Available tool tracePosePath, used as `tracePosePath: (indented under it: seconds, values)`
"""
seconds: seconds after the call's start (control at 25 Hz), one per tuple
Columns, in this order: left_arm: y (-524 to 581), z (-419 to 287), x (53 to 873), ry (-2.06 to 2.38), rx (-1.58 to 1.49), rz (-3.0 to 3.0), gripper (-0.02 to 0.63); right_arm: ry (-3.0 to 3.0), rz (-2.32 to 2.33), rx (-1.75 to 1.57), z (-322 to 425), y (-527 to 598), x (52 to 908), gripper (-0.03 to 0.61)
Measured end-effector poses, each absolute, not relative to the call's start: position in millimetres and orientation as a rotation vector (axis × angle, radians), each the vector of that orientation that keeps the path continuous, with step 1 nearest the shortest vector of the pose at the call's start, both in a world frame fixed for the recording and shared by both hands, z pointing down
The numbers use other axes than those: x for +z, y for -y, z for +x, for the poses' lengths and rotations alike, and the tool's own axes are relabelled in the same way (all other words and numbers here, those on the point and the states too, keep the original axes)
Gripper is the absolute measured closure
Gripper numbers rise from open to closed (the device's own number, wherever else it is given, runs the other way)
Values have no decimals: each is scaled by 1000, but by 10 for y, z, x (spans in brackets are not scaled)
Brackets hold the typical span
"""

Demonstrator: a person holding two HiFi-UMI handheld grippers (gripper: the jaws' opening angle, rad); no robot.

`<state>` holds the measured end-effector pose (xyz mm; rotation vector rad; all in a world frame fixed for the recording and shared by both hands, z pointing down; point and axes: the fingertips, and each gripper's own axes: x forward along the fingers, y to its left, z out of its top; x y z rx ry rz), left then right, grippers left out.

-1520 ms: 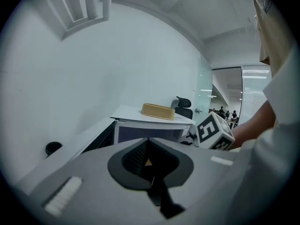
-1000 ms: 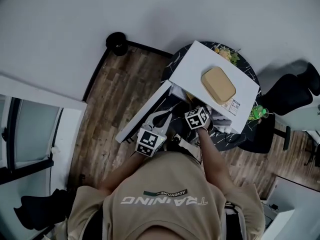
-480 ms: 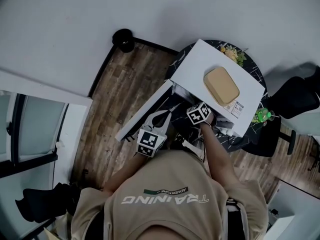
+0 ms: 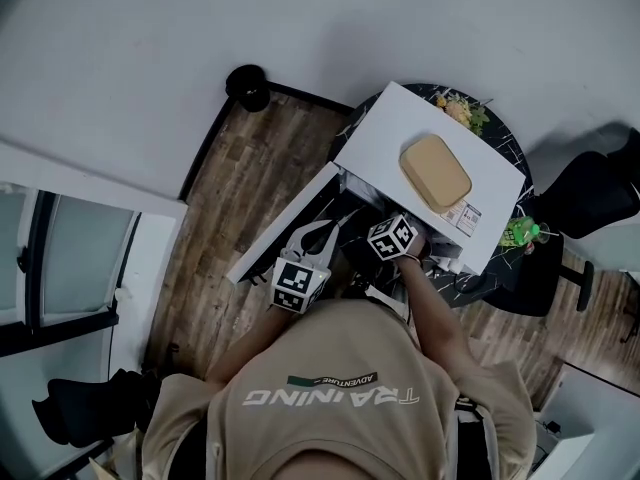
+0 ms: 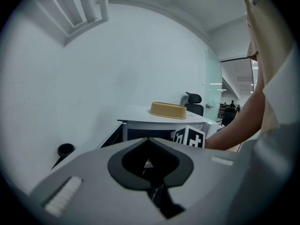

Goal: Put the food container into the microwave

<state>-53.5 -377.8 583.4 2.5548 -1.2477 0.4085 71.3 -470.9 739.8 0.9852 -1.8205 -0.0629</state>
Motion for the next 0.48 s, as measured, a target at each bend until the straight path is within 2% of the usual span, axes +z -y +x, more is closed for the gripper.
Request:
tracePosePath:
  seconds: [0.36,0.48]
  values:
    - [3686,-435,5810,1215,407,2583,606,1917,968,-6,694,3981,7214,483]
    - [3616,-396,5780,1182,409,2613,606,1981,959,56,634,3806,7126,512]
